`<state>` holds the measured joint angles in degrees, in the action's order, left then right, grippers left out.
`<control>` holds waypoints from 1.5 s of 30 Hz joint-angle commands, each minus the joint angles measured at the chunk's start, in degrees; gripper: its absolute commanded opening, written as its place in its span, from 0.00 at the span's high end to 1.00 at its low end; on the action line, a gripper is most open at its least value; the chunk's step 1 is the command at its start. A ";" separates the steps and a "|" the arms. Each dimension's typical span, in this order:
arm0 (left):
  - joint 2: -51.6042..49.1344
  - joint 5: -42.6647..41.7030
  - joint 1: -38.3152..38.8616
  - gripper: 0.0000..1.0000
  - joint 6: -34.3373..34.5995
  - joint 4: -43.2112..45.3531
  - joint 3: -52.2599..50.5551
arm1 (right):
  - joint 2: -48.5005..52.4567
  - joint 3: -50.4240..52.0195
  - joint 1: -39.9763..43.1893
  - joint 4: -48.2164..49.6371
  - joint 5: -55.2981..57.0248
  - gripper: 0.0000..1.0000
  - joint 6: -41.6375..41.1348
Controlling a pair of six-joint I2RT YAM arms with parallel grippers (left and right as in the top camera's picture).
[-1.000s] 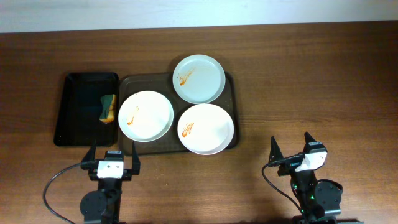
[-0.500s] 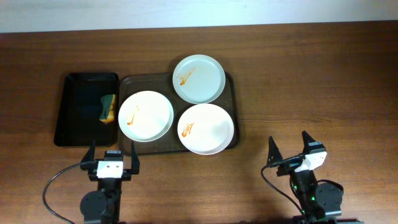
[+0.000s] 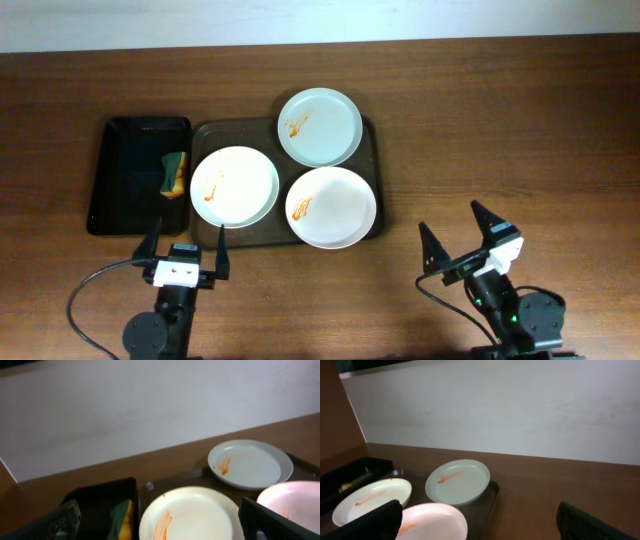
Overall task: Clean dirty plates on tray and stack at the side
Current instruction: 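Reach the right gripper to the rim of the front-left white plate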
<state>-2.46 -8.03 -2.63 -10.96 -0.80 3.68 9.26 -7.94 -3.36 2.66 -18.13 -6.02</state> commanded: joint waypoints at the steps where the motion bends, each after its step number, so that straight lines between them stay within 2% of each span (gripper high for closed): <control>1: -6.10 -2.80 0.24 0.01 0.87 -0.35 6.49 | 8.33 -6.69 0.09 0.15 -1.36 0.02 -0.09; 4: -12.98 -2.82 0.24 0.01 0.85 -0.33 10.64 | 17.42 -12.68 0.00 -0.04 -2.29 0.02 0.09; 9: -30.14 -4.90 0.24 0.01 0.83 -3.28 21.33 | 33.20 -23.61 0.00 -4.24 -2.51 0.02 0.07; 13: -47.28 -5.55 0.24 0.01 0.79 -14.05 37.09 | 43.12 -34.03 0.00 -12.33 -2.67 0.02 0.33; 15: -55.67 -8.17 0.24 0.01 0.76 -19.98 45.46 | 47.41 -38.99 0.00 -17.51 -2.49 0.02 3.91; 18: -70.90 -14.86 0.24 0.01 0.76 -32.57 61.44 | 54.18 -46.75 0.00 -27.10 -0.70 0.02 5.84; 21: -81.59 -21.27 0.24 0.01 0.81 -44.70 74.07 | 57.59 -49.51 0.00 -29.75 -1.16 0.02 5.79; 24: -84.98 -26.03 0.24 0.01 0.79 -46.75 77.64 | 59.10 -49.51 0.00 -28.79 -2.47 0.02 5.77; 26: -84.96 -23.39 0.24 0.01 0.81 -46.64 77.64 | 60.52 -49.51 -0.02 -27.69 -5.75 0.02 4.92; 27: -84.98 -23.67 0.24 0.01 0.83 -46.86 77.61 | 62.07 -49.51 -0.39 -26.49 -5.64 0.02 1.31; 31: -84.98 -21.07 -1.18 0.01 1.44 -45.31 77.64 | 67.80 -51.63 -4.72 -24.81 -5.55 0.02 -4.22; 33: -84.98 -20.70 -3.85 0.01 4.31 -45.05 77.66 | 71.49 -55.74 -8.52 -26.34 -3.06 0.02 -5.68; 35: -84.98 -17.44 -8.52 0.01 9.62 -45.09 77.72 | 77.92 -64.32 -14.43 -31.08 2.12 0.02 -6.54; 37: -84.98 -16.39 -11.19 0.01 10.23 -45.11 78.14 | 83.78 -71.71 -18.29 -34.10 3.96 0.02 -7.19; 41: -84.98 2.03 -11.80 0.01 16.09 -45.62 78.55 | 96.72 -82.95 -25.24 -35.01 5.33 0.02 -13.49; 43: -85.05 7.15 -11.87 0.01 18.40 -45.99 78.55 | 100.80 -83.23 -27.45 -31.61 4.92 0.02 -16.17; 45: -85.61 8.44 -12.76 0.01 18.91 -45.99 78.55 | 104.21 -83.23 -29.73 -28.81 4.94 0.01 -17.18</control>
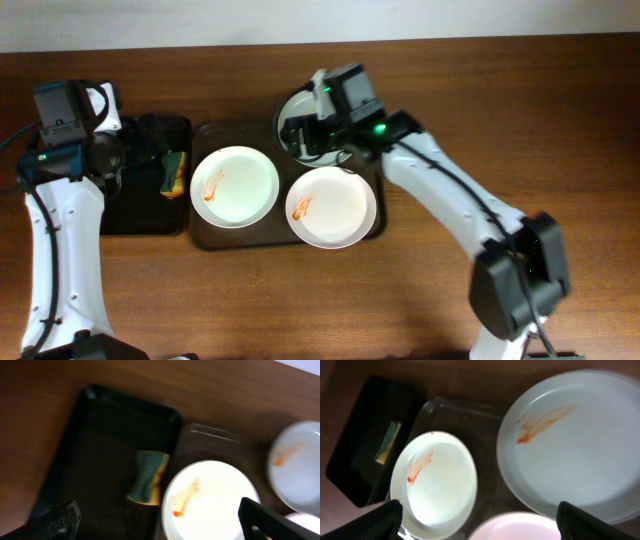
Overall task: Clean dirty plates on tray and stack at the side
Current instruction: 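Reach the right gripper to the rim of the front-left white plate, then grasp the yellow-green sponge from the black tray with the left gripper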
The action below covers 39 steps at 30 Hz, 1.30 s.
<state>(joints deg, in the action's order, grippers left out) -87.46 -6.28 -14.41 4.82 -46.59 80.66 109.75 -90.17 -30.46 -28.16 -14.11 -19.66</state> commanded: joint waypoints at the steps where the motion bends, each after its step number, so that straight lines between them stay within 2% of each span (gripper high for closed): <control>1: -1.14 6.69 -1.60 0.01 3.10 -0.22 1.57 | 5.03 -1.01 -3.74 3.17 1.07 0.08 -3.85; 4: -3.56 6.71 -2.16 0.01 3.02 -0.33 1.57 | 8.35 -1.01 -6.91 4.22 5.51 0.33 -8.41; 6: -6.75 6.54 -2.16 0.01 2.62 -0.22 1.57 | 10.56 -1.03 -9.35 4.24 10.99 0.53 -12.68; 11: -11.52 6.54 -2.16 0.01 2.08 0.33 1.57 | 12.57 -3.91 -9.66 2.54 12.68 0.53 -13.77; 16: -12.17 6.51 -2.16 0.01 1.33 3.08 1.57 | 14.95 -6.54 -9.70 0.92 13.11 0.62 -13.90; 21: -12.17 6.51 -2.16 0.01 1.31 3.56 1.57 | 17.00 -6.54 -9.77 0.28 11.56 0.66 -13.90; 26: -12.20 6.51 -2.16 0.01 1.31 3.52 1.57 | 19.43 -6.54 -10.38 -0.13 11.13 0.74 -16.87; 34: -12.28 6.51 -2.16 0.01 1.33 3.54 1.55 | 21.07 -6.54 -11.23 -0.17 9.84 0.79 -16.85; 36: -12.83 6.08 -2.14 0.01 1.33 3.52 1.55 | 21.07 -6.54 -11.26 -0.52 9.86 0.82 -16.87; 39: -13.90 6.05 -2.10 0.01 1.33 3.30 1.44 | 21.07 -6.54 -11.15 -0.57 9.88 0.92 -16.87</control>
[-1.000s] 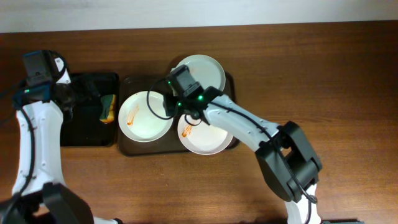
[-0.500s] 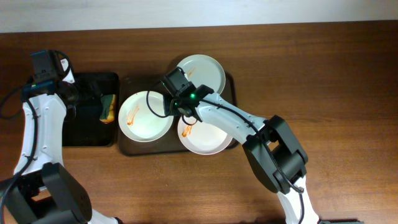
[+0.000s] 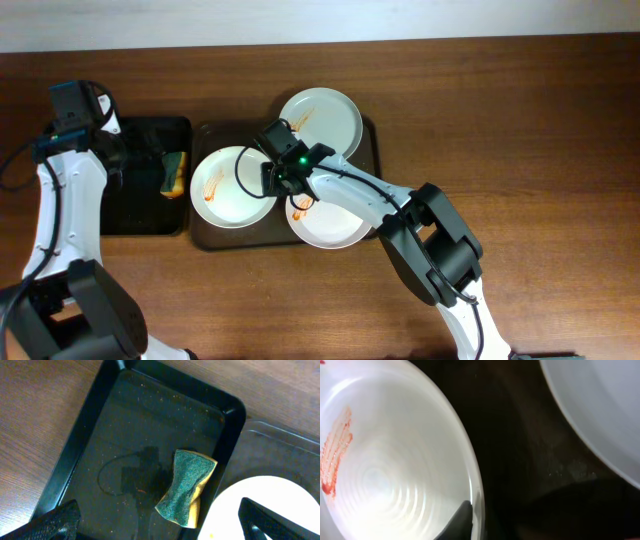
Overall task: Clean dirty plates on tray and stack at the side
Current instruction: 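Grasp the yellow-green sponge from the black tray with the left gripper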
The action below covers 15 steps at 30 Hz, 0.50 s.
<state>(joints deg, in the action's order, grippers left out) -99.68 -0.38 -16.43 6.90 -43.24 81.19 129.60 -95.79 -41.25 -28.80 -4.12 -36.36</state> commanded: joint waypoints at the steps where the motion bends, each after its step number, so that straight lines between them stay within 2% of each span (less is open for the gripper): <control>1: -2.08 0.15 -0.09 0.01 -0.74 -0.09 0.92 | 1.22 -0.94 -0.22 0.31 -0.13 0.96 -0.15; 3: -2.80 0.15 -0.09 0.01 -0.74 -0.11 0.92 | 1.22 -1.95 0.11 0.04 -0.17 0.96 1.29; 7: -3.74 0.04 -0.09 0.01 -0.74 -0.13 0.92 | 1.22 -6.25 -0.04 -3.34 -0.57 0.96 10.03; 13: -3.78 -0.31 -0.09 0.01 -0.83 -0.11 0.92 | 1.40 -7.19 0.02 -4.76 -1.70 0.95 10.38; 15: -3.78 -3.13 -0.09 0.01 -4.15 -0.11 0.92 | 1.70 -7.19 0.02 -5.11 -1.92 0.70 9.05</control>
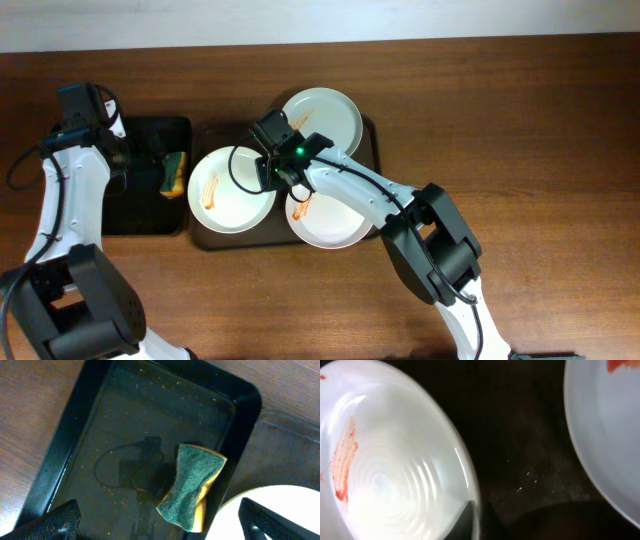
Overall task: Clean dirty plates on tray and stack at the side
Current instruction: 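Grasp the yellow-green sponge from the black tray with the left gripper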
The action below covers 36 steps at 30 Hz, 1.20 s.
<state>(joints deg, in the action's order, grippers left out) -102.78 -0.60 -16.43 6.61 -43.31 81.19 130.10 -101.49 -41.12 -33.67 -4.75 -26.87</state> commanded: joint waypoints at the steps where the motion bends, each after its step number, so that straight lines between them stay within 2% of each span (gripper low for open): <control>1: -0.68 -3.82 -0.09 0.01 -4.85 -0.04 0.92 | 1.51 -1.49 -0.11 -0.63 -2.03 0.67 -1.05; 2: -0.68 -4.13 -0.09 0.01 -5.03 -0.02 0.92 | 1.77 -1.46 -0.11 -0.76 -3.45 0.61 -1.31; 3: -0.68 -4.13 -0.09 0.01 -5.20 -0.02 0.92 | 2.12 -1.46 -0.11 -1.11 -3.87 0.60 -2.45; 6: -0.72 -4.15 -0.09 0.01 -5.90 0.44 0.92 | 2.84 -1.44 -0.11 -2.95 -4.07 0.60 -5.03; 9: -1.18 -4.13 -0.09 0.01 -6.27 1.36 0.92 | 3.63 -1.44 -0.11 -3.43 -4.33 0.73 -6.67; 12: -2.86 -4.20 0.24 0.01 -7.54 2.08 0.92 | 4.13 -1.44 -0.11 -3.15 -4.33 0.96 -6.69; 13: -3.58 -4.17 0.61 0.02 -7.63 2.23 0.92 | 4.24 -1.44 -0.11 -2.86 -4.33 0.96 -6.69; 14: -4.28 -4.37 0.92 0.06 -8.96 2.56 0.92 | 4.24 -1.44 -0.11 -2.62 -4.33 0.96 -6.67; 15: -4.92 -4.42 1.18 0.16 -10.14 2.80 0.92 | 4.24 -1.44 -0.11 -2.54 -4.33 0.96 -6.67; 16: -5.95 -4.37 1.62 0.35 -12.22 3.21 0.92 | 4.24 -1.44 -0.09 -2.49 -4.33 0.96 -6.67; 20: -8.46 -3.93 1.64 0.72 -14.10 3.80 0.92 | 4.24 -1.44 -0.04 -2.36 -4.31 0.96 -6.62; 24: -12.81 -7.19 1.64 0.71 -20.55 4.07 0.92 | 4.24 -1.44 -0.04 -2.36 -4.28 0.96 -6.62; 28: -15.26 -10.84 1.64 0.55 -21.42 4.07 0.96 | 4.24 -1.44 -0.04 -2.32 -4.24 0.96 -6.60; 30: -15.26 -11.02 1.62 0.51 -21.73 4.02 0.94 | 4.24 -1.44 0.00 -2.29 -4.24 0.96 -6.60; 34: -15.21 -11.04 1.64 0.51 -21.70 4.00 0.96 | 4.24 -1.44 0.00 -2.29 -4.04 0.96 -6.60; 36: -15.17 -10.99 1.62 0.63 -21.70 3.98 0.96 | 4.24 -1.44 0.00 -2.16 -4.04 0.96 -6.60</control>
<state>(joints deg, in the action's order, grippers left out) -117.34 -10.55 -14.79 -14.15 -39.35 81.23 132.77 -102.17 -40.86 -36.38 -8.69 -33.43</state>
